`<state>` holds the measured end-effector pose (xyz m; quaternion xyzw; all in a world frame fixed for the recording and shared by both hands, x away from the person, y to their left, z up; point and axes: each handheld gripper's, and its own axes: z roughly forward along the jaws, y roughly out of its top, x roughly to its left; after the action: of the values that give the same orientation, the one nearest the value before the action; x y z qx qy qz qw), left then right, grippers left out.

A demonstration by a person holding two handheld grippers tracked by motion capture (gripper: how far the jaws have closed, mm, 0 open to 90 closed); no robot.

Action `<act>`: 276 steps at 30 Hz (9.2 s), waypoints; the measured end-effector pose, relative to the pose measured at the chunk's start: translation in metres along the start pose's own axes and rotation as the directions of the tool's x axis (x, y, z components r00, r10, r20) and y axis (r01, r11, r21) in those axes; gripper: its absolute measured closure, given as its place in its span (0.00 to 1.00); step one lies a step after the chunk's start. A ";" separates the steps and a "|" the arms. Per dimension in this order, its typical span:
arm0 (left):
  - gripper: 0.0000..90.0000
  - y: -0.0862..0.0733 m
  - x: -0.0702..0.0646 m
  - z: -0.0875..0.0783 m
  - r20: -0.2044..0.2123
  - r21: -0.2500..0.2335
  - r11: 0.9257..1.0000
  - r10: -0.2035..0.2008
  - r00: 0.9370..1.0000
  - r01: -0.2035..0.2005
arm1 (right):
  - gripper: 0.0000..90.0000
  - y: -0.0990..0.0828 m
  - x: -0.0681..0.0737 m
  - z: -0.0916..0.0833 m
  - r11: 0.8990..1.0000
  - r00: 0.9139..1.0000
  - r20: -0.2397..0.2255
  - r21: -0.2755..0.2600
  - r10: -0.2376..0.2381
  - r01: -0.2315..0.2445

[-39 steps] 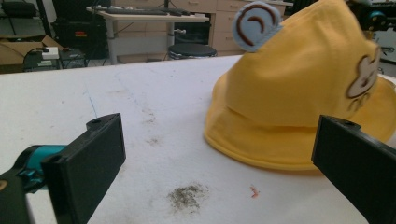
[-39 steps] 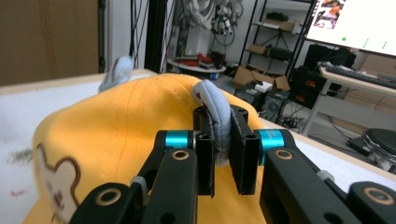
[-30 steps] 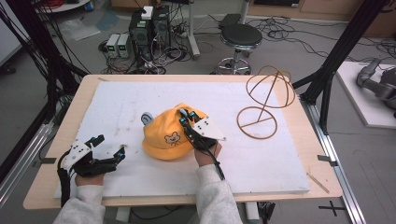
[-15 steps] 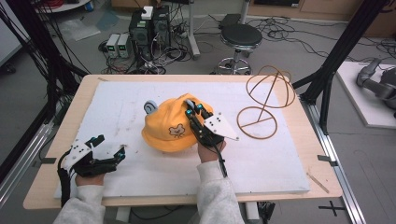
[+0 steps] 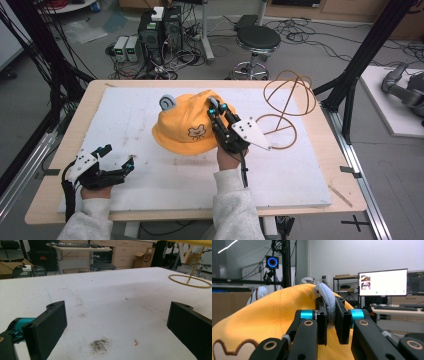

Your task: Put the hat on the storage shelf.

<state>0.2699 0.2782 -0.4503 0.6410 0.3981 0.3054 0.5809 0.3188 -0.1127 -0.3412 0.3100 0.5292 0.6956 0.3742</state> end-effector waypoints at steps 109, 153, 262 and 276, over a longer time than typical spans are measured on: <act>0.04 0.000 -0.005 0.001 -0.010 0.011 0.999 0.040 0.999 -0.040 | 0.83 0.055 -0.195 -0.057 0.993 0.831 0.557 -0.098 -0.003 0.069; 0.04 0.000 -0.005 0.001 -0.012 0.011 0.999 0.042 0.999 -0.041 | 0.42 0.054 -0.183 -0.072 0.995 0.821 0.570 -0.098 0.031 0.030; 0.04 0.000 -0.005 0.000 0.009 0.000 0.999 0.036 0.999 -0.036 | 0.13 -0.078 -0.045 -0.110 0.985 0.868 0.491 0.173 -0.074 -0.014; 0.04 0.000 -0.005 0.001 0.009 0.002 0.999 0.035 0.999 -0.035 | 0.13 -0.087 -0.049 -0.110 0.980 0.877 0.477 0.194 -0.064 -0.034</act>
<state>0.2679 0.2733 -0.4504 0.6497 0.3847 0.3123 0.5765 0.2703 -0.1964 -0.4549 0.5042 0.4881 0.5383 0.4667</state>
